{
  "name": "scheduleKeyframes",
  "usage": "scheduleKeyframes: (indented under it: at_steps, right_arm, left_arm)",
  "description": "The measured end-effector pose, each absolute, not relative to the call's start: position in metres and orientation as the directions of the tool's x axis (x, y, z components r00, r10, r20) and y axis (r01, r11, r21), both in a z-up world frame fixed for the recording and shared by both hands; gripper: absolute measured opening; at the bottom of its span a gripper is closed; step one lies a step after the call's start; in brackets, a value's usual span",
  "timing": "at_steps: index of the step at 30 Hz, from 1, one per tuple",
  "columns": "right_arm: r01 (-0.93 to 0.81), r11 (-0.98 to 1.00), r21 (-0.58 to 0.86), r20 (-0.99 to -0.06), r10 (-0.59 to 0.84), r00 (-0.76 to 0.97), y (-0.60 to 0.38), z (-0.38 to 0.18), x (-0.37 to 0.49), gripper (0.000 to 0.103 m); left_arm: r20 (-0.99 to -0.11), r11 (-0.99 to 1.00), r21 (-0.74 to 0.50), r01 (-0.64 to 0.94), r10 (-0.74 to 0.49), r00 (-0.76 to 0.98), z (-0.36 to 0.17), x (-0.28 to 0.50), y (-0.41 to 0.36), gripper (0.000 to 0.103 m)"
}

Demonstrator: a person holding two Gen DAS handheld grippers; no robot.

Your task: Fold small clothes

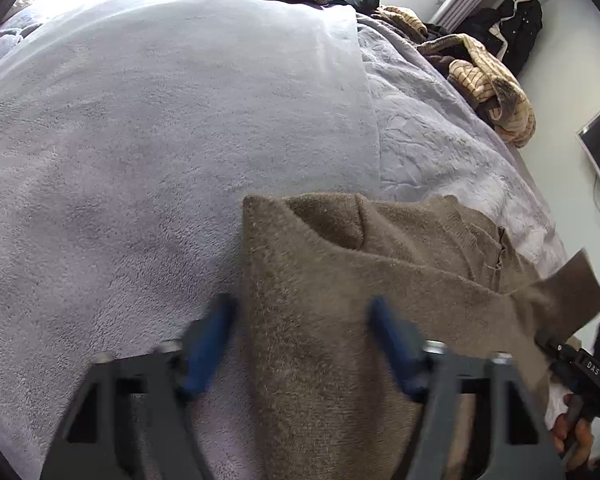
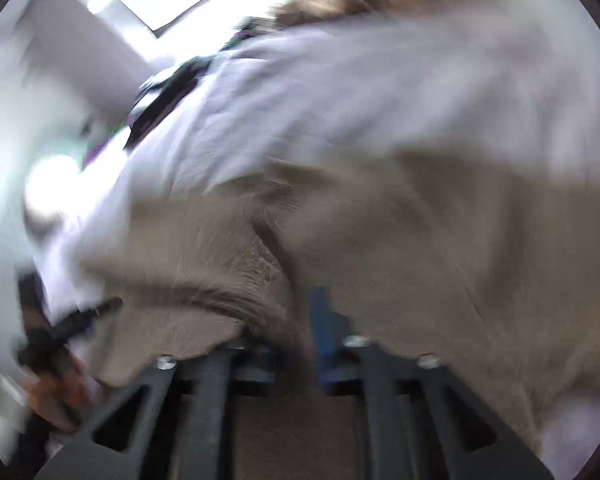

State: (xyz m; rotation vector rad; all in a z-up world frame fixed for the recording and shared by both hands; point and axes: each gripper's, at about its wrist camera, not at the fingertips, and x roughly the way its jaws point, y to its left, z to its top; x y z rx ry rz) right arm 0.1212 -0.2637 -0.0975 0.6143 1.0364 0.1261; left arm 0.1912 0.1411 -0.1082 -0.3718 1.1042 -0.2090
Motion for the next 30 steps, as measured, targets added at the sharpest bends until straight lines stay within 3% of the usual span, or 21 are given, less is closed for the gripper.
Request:
scheduleKeyframes:
  at_steps: [1, 2, 4, 6, 7, 11, 16, 17, 18, 20, 21, 24, 26, 30]
  right_arm:
    - [0.195, 0.781, 0.593, -0.728, 0.417, 0.544, -0.273, -0.101, 0.117, 0.066]
    - [0.2, 0.752, 0.628, -0.703, 0.438, 0.56, -0.278, -0.103, 0.115, 0.066]
    - [0.23, 0.724, 0.65, -0.693, 0.442, 0.57, -0.28, -0.105, 0.118, 0.066]
    - [0.265, 0.73, 0.63, -0.719, 0.418, 0.556, -0.276, -0.106, 0.128, 0.041]
    - [0.247, 0.741, 0.624, -0.718, 0.419, 0.555, -0.271, -0.103, 0.134, 0.006]
    - [0.13, 0.78, 0.612, -0.673, 0.427, 0.604, -0.251, -0.082, 0.147, 0.008]
    - [0.279, 0.784, 0.555, -0.772, 0.36, 0.524, -0.268, -0.116, 0.142, 0.008]
    - [0.287, 0.77, 0.57, -0.765, 0.37, 0.528, -0.272, -0.118, 0.139, 0.006]
    - [0.295, 0.758, 0.582, -0.757, 0.372, 0.537, -0.276, -0.118, 0.134, 0.006]
    - [0.307, 0.766, 0.565, -0.767, 0.351, 0.537, -0.277, -0.111, 0.129, 0.014]
    - [0.31, 0.776, 0.549, -0.776, 0.335, 0.534, -0.276, -0.105, 0.127, 0.016]
    - [0.301, 0.794, 0.528, -0.777, 0.309, 0.548, -0.277, -0.093, 0.121, 0.032]
    - [0.283, 0.792, 0.541, -0.763, 0.321, 0.561, -0.276, -0.089, 0.118, 0.057]
    - [0.316, 0.739, 0.595, -0.751, 0.372, 0.545, -0.281, -0.1, 0.123, 0.063]
  left_arm:
    - [-0.825, 0.911, -0.412, -0.018, -0.365, 0.432, -0.109, 0.193, 0.14, 0.032]
    - [-0.823, 0.907, -0.42, -0.02, -0.371, 0.43, -0.109, 0.194, 0.14, 0.021]
    - [-0.817, 0.907, -0.421, -0.011, -0.374, 0.438, -0.105, 0.195, 0.137, 0.013]
    - [-0.805, 0.908, -0.418, 0.002, -0.371, 0.463, -0.095, 0.193, 0.14, 0.01]
    - [-0.795, 0.906, -0.424, 0.006, -0.375, 0.478, -0.09, 0.191, 0.144, 0.01]
    - [-0.804, 0.917, -0.398, -0.002, -0.348, 0.482, -0.092, 0.19, 0.158, 0.01]
    - [-0.806, 0.899, -0.435, -0.052, -0.363, 0.468, -0.108, 0.191, 0.169, 0.011]
    - [-0.812, 0.908, -0.415, -0.062, -0.339, 0.475, -0.104, 0.189, 0.169, 0.018]
    - [-0.823, 0.924, -0.376, -0.072, -0.298, 0.483, -0.099, 0.186, 0.169, 0.024]
    - [-0.835, 0.954, -0.283, -0.096, -0.196, 0.515, -0.084, 0.177, 0.172, 0.066]
    - [-0.819, 0.958, -0.27, -0.094, -0.177, 0.546, -0.075, 0.171, 0.175, 0.072]
    - [-0.783, 0.949, -0.314, -0.04, -0.235, 0.576, -0.056, 0.157, 0.183, 0.072]
    - [-0.785, 0.953, -0.303, -0.012, -0.242, 0.57, -0.05, 0.15, 0.178, 0.072]
    - [-0.808, 0.957, -0.285, 0.044, -0.265, 0.526, -0.057, 0.145, 0.154, 0.072]
